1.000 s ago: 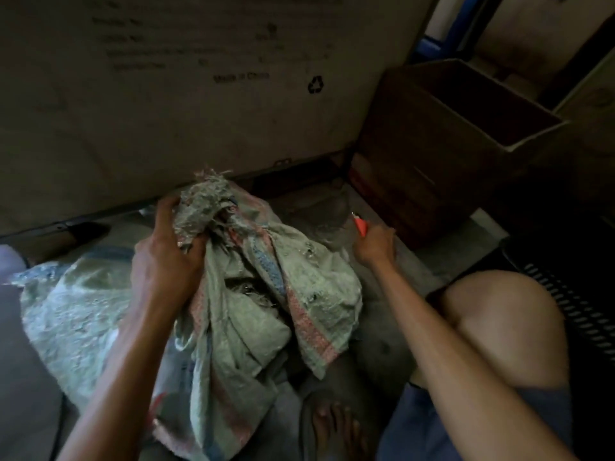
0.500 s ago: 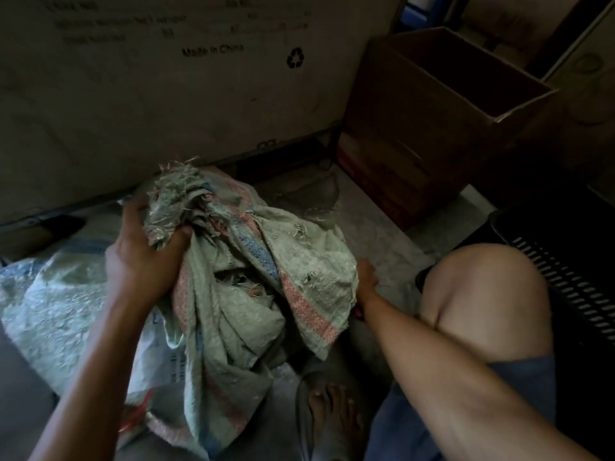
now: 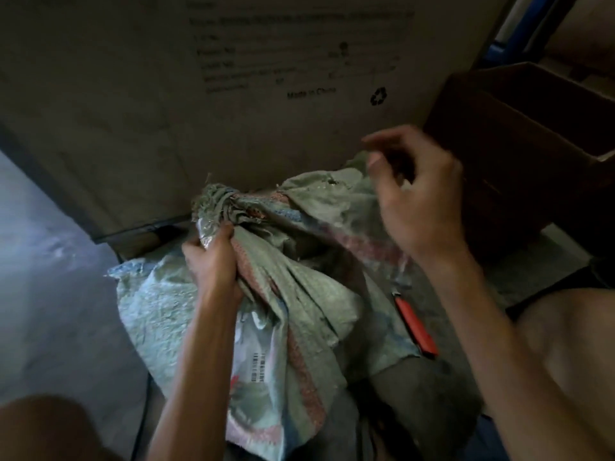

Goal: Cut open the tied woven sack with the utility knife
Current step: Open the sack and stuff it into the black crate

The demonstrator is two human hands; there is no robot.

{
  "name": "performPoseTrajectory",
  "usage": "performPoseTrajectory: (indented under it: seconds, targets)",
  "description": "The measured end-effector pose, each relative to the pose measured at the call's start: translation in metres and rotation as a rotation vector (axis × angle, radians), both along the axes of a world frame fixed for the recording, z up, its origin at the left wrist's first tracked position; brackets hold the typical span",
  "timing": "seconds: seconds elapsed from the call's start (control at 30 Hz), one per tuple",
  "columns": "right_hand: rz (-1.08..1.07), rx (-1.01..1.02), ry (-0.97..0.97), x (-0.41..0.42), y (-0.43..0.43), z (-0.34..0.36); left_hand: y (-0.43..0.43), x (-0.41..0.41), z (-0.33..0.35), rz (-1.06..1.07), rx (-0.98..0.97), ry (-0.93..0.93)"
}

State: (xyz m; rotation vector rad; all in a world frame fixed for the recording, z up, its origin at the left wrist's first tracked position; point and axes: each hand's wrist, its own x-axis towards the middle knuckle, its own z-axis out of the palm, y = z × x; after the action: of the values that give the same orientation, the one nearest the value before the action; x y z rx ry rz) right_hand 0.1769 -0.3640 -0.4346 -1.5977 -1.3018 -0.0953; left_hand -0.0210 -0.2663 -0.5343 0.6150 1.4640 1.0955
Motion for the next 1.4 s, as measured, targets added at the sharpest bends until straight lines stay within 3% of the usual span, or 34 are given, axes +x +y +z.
performPoseTrajectory:
  seconds: [0.1, 0.17, 0.2, 0.27, 0.3, 0.4, 0.47, 0.73, 0.8, 0.87, 1.0, 1.13, 1.23, 1.3, 1.33, 1.4]
  targets:
    - [0.208, -0.546, 0.291, -0.044, 0.023, -0.017, 0.000, 0.010, 0.009, 0.043, 0.016, -0.085]
    - [0.159, -0.905, 0.312, -0.054, 0.048, -0.024, -0.002, 0.015, 0.014, 0.033, 0.084, -0.122]
    - [0.123, -0.951, 0.271, -0.053, 0.062, -0.024, -0.004, 0.016, 0.018, 0.009, 0.122, -0.113]
    - [0.091, -0.879, 0.284, -0.049, 0.090, -0.013, -0.007, 0.013, 0.026, -0.065, 0.199, -0.068]
    - [0.116, -0.819, 0.388, -0.047, 0.106, -0.004, -0.007, 0.011, 0.031, -0.117, 0.240, -0.046]
    - [0.223, -0.658, 0.959, -0.041, 0.142, 0.020, -0.010, 0.010, 0.043, -0.310, 0.365, 0.069]
    - [0.158, -0.599, 1.068, -0.033, 0.159, 0.030, -0.012, 0.016, 0.050, -0.379, 0.430, 0.197]
    - [-0.094, -0.588, 0.631, 0.027, 0.159, 0.041, -0.036, 0.054, 0.073, -0.500, 0.597, 0.756]
    - [-0.137, -0.594, 0.399, 0.039, 0.151, 0.045, -0.044, 0.061, 0.079, -0.545, 0.639, 0.846]
    - [-0.195, -0.582, 0.148, 0.050, 0.143, 0.051, -0.043, 0.064, 0.085, -0.602, 0.640, 0.833]
    - [-0.109, -0.511, -0.126, 0.050, 0.135, 0.056, -0.034, 0.056, 0.082, -0.644, 0.544, 0.664]
    - [0.020, -0.393, -0.253, 0.028, 0.129, 0.060, -0.042, 0.051, 0.072, -0.269, 0.522, 0.667]
    - [0.022, -0.307, -0.371, 0.012, 0.114, 0.060, -0.043, 0.048, 0.081, 0.037, 0.856, 1.087]
    - [0.061, -0.308, -0.343, 0.004, 0.107, 0.066, -0.047, 0.054, 0.080, -0.039, 0.954, 1.300]
    - [0.089, -0.303, -0.331, 0.000, 0.105, 0.071, -0.050, 0.057, 0.076, -0.101, 0.936, 1.318]
    - [0.184, -0.309, -0.275, -0.007, 0.104, 0.077, -0.052, 0.062, 0.071, -0.195, 0.812, 1.164]
